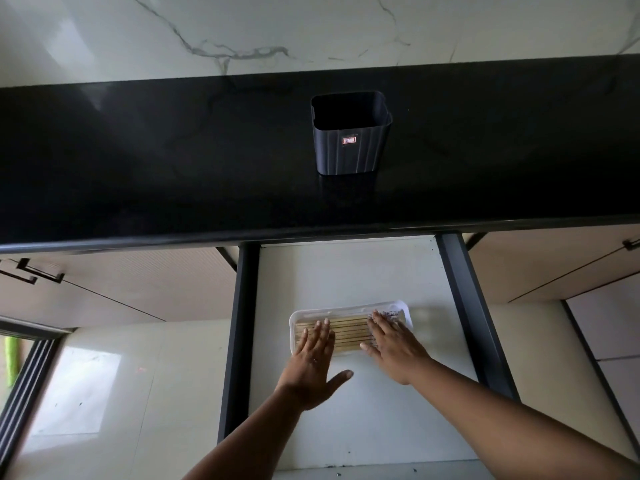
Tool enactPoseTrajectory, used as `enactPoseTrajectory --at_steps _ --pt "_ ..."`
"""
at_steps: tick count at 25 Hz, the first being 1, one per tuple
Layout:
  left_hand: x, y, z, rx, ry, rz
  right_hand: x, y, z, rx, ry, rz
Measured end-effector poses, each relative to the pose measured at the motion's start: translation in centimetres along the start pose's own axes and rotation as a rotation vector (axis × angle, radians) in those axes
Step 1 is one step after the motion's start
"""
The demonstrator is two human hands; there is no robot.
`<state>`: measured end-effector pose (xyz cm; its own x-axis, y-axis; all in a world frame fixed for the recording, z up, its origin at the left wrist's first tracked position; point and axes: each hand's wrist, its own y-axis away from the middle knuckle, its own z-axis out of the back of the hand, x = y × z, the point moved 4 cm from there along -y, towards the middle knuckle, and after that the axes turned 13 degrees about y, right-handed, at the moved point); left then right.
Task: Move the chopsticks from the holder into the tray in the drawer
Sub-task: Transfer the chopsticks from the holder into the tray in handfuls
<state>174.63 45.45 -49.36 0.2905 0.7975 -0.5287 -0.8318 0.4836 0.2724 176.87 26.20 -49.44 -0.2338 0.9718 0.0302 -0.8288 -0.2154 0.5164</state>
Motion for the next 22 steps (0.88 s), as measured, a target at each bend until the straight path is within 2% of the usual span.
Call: enactPoseTrajectory --at_steps 1,5,9,13,18,22 --pt "0.0 -0.4 -0.5 0.059 0.019 0.069 0.1 0.1 -0.4 0.049 0.007 -0.007" --pt "0.0 -1.9 -0.5 0.114 0.025 0.232 -0.2 -0.6 -0.3 0.122 0.054 -0.049" --pt "0.4 -1.5 -0.4 0.099 -0.055 0.226 -0.2 0.3 -0.2 0.073 0.099 0.034" --pt "0.9 -1.2 0.0 0.023 0.030 0.217 -0.7 0.9 0.1 -0.065 0.024 0.022" --pt "0.5 -1.9 0.3 0.075 0.108 0.318 -0.5 -0.2 0.1 0.094 0.079 0.034" --pt "0.2 -2.1 0.2 0.096 0.044 0.336 -0.6 -0.2 -0.1 0.061 0.111 0.039"
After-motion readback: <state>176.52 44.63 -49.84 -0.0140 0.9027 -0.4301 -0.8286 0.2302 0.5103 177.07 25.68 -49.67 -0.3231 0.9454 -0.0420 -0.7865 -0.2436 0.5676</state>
